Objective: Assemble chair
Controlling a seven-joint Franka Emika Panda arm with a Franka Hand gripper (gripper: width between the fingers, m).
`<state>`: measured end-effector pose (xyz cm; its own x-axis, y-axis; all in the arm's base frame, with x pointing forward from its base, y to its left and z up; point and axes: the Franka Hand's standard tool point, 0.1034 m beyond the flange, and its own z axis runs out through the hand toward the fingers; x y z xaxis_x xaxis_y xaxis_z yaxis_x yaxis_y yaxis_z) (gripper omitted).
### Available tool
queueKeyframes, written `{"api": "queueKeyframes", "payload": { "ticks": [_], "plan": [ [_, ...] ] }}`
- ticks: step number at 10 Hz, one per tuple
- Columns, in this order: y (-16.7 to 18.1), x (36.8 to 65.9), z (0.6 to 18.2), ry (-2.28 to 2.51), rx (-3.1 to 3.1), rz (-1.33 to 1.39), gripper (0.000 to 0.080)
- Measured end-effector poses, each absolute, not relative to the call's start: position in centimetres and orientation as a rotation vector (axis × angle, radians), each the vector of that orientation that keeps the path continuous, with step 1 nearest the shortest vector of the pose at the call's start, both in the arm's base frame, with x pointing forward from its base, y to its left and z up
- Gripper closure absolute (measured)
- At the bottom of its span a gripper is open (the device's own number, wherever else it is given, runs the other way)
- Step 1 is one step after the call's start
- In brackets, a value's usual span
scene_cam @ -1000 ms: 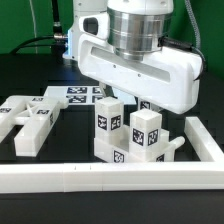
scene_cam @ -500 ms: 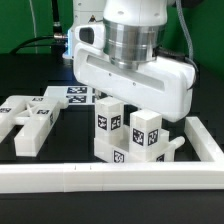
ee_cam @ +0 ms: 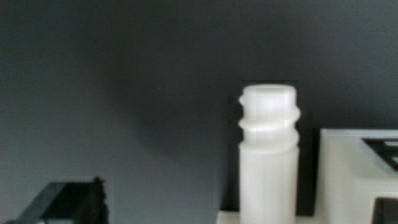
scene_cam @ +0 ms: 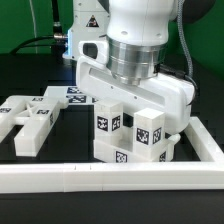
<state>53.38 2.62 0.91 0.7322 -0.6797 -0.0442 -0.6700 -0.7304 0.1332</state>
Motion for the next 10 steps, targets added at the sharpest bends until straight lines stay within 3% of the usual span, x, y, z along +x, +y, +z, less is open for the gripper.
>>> {"api": "queueKeyframes", "payload": {
  "ticks": [1, 3, 4, 5, 8, 10],
  "plan": [
    [2.6, 53.4, 0.8, -1.102, 2.822, -0.138, 0.0189],
    [2.7, 53.3, 0.7, -1.099, 2.822, -0.14, 0.0473],
    [2.8, 53.4, 0.8, -1.099, 2.823, -0.138, 0.0473],
    [2.8, 53.4, 0.8, -1.101, 2.823, -0.138, 0.0548],
    [2.8, 53.4, 0.8, -1.102, 2.826, -0.14, 0.0547],
    [3.0, 53.6, 2.7, -1.027, 2.868, -0.17, 0.0547]
  ]
}}
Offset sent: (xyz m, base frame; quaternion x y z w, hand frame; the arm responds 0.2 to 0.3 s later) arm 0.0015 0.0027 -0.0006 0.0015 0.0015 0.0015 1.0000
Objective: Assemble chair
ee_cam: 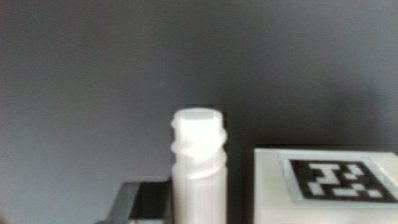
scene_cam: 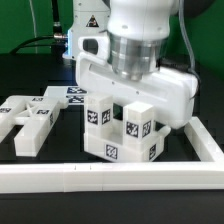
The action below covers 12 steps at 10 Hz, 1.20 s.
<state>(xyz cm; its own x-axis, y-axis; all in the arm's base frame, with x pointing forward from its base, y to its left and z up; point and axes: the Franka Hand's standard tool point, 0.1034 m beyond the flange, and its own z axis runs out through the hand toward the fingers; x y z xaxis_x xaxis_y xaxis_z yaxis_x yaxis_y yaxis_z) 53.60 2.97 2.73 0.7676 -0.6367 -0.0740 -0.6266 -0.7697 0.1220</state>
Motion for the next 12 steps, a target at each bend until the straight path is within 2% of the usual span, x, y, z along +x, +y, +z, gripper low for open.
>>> {"api": "queueKeyframes", "payload": {
  "ticks": [3, 4, 8, 10, 12],
  "plan": [
    [2.3, 54.8, 6.6, -0.82, 2.992, -0.184, 0.0547],
    [1.7, 55.1, 7.3, -0.766, 3.026, -0.174, 0.0547],
    [1.4, 54.0, 6.7, -0.748, 3.012, -0.293, 0.0547],
    [0.8, 53.1, 6.7, -0.499, 3.069, -0.546, 0.0546],
    [0.9, 53.2, 6.9, -0.376, 3.091, -0.607, 0.0545]
  ]
}}
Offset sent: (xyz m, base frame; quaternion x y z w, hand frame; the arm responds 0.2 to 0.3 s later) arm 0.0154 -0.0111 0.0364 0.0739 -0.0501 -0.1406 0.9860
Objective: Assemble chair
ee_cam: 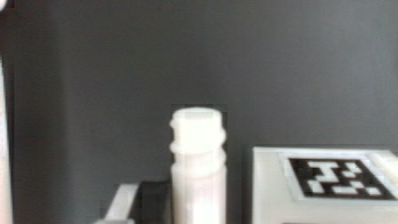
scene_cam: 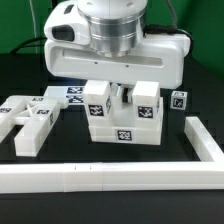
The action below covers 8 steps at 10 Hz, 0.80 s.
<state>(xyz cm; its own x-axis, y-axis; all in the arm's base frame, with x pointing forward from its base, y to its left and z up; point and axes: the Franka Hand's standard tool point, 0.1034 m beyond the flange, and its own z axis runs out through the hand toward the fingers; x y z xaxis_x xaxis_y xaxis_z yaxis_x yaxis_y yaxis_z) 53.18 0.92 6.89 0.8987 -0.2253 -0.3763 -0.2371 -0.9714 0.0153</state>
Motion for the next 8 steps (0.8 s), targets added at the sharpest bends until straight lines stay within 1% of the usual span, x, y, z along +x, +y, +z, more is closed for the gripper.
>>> {"api": "queueKeyframes", "payload": {
  "ticks": [5, 6, 7, 8],
  "plan": [
    [0.7, 52.8, 6.5, 0.38, -3.026, 0.625, 0.0545],
    [0.6, 52.4, 6.5, 0.324, -3.021, 0.66, 0.0545],
    [0.4, 51.0, 6.9, 0.205, -2.959, 0.851, 0.0545],
    [0.2, 51.0, 7.1, 0.181, -2.934, 0.976, 0.0545]
  ]
}}
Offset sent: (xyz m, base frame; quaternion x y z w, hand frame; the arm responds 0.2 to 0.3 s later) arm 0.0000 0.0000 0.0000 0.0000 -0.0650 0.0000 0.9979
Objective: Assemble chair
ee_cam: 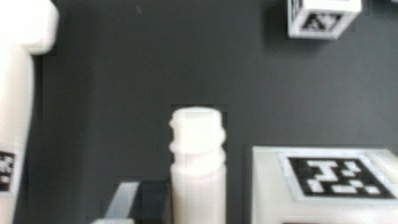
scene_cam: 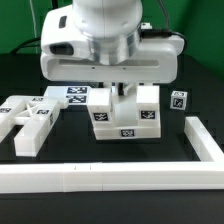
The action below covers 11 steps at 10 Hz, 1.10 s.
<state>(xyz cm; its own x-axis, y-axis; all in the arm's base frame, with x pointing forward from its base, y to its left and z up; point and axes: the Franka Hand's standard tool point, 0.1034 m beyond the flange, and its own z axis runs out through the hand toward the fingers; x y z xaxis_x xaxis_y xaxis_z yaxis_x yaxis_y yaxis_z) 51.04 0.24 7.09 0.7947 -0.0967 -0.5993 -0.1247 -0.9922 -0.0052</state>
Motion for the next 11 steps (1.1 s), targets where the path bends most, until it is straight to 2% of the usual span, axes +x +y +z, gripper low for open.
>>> {"api": "queueKeyframes", "payload": {
  "ticks": [1, 5, 11],
  "plan": [
    [0.2, 51.9, 7.2, 0.114, -2.942, 0.971, 0.0545],
    [0.3, 51.7, 7.2, 0.074, -2.929, 0.984, 0.0545],
    [-0.4, 50.4, 7.1, 0.188, -2.936, 1.065, 0.0545]
  ]
}}
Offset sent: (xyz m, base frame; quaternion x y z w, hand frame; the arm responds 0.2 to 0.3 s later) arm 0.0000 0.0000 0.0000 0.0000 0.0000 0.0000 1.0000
